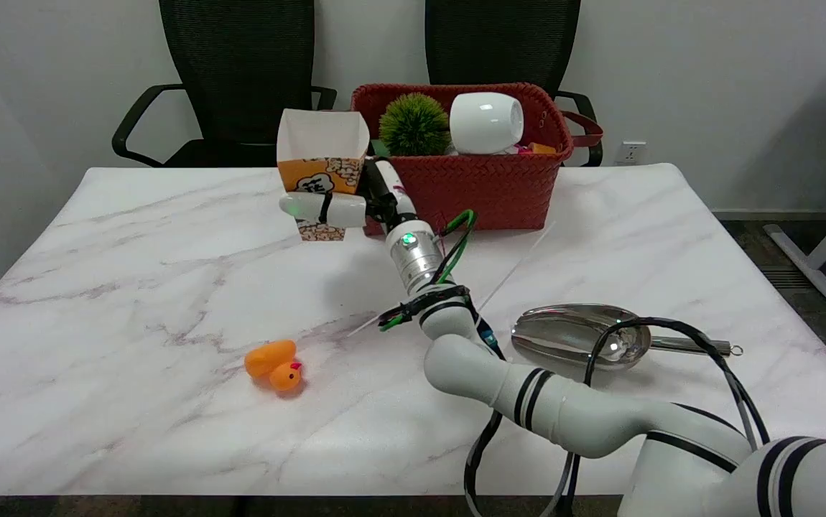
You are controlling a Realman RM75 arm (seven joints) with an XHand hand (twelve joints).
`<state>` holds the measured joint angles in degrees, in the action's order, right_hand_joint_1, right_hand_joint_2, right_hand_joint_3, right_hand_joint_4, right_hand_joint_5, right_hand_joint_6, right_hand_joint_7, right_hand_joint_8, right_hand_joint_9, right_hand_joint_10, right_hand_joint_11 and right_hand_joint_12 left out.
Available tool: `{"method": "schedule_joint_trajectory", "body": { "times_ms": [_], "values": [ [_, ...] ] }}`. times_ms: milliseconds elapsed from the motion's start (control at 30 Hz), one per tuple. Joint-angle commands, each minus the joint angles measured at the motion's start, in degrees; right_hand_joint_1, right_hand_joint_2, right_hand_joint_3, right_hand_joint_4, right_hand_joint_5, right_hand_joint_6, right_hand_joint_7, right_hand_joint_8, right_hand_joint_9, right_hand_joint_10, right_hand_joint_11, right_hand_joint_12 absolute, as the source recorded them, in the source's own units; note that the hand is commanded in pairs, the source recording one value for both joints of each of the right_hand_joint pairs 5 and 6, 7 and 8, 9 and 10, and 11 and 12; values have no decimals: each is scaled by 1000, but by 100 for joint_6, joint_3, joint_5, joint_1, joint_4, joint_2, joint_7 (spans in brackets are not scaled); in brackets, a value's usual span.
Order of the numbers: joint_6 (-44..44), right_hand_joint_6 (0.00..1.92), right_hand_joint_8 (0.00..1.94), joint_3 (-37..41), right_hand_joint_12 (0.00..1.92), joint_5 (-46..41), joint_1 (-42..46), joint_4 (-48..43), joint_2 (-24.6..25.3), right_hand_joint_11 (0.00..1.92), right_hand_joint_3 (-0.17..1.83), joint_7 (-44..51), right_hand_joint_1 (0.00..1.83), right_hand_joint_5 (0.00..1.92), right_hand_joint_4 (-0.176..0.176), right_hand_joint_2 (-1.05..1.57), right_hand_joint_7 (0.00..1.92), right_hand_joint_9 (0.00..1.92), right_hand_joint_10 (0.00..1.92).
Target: Place the popcorn box into the brown storage basket.
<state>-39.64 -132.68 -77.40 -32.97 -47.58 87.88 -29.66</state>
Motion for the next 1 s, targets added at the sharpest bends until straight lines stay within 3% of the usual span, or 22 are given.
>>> {"method": "schedule_joint_trajectory", "body": {
  "times_ms": [33,600,1000],
  "values": [
    [-364,886,1226,133,688,362,154,-664,-262,688,100,6,1121,886,0,399,1226,1122,1122],
    [-367,859,1251,649,716,1103,57,-997,-419,716,142,6,1124,859,0,390,1251,1143,1143],
    [-341,824,1233,740,684,1166,-549,-815,-661,684,214,120,1127,824,0,313,1233,1115,1115]
  ]
}}
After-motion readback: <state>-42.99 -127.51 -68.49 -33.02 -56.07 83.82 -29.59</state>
